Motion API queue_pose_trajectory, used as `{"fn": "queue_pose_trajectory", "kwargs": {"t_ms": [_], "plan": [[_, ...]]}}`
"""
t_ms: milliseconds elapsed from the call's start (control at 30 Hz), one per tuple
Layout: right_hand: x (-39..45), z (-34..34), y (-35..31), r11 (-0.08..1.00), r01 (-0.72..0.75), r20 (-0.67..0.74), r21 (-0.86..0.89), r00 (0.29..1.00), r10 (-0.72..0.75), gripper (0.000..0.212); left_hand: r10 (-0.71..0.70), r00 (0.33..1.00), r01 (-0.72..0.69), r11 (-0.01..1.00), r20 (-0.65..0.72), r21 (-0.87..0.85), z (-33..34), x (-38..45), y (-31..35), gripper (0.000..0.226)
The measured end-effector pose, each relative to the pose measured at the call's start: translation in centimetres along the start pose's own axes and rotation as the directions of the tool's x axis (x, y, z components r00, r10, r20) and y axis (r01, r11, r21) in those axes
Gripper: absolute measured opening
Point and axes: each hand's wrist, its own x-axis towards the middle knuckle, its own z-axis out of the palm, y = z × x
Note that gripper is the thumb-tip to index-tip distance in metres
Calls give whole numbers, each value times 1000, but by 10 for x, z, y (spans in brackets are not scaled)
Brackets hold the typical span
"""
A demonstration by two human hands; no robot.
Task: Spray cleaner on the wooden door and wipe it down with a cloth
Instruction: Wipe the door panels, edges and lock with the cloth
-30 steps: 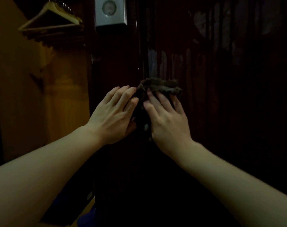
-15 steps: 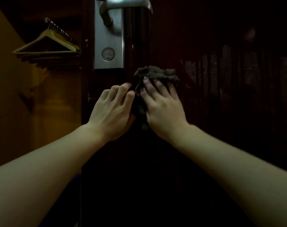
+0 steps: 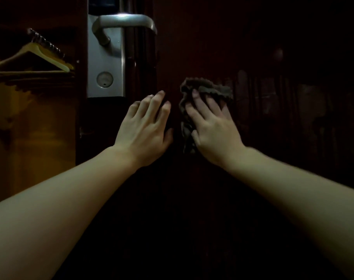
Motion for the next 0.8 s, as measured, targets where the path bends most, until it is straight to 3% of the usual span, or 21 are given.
{"fn": "queue_pose_trajectory", "kwargs": {"t_ms": [200,400,500,633,733,800], "plan": [[-66,14,29,992,126,51,7,991,-126,66,-35,996,34,999,79,9,8,21,30,66],[24,-4,52,994,-78,-60,82,995,83,54,-57,998,57,997,10,53,6,43,36,53],[-5,6,59,998,-49,-132,45,990,55,54,-69,997,69,997,18,37,9,53,49,56],[-57,14,76,998,56,-90,9,994,-55,52,-50,998,49,999,32,23,8,69,69,60],[-28,3,98,999,50,-106,14,993,-48,49,57,998,-57,997,7,49,4,95,84,59],[3,-6,110,998,-20,-110,53,994,26,48,18,1000,-18,999,10,38,1,110,95,62]]}}
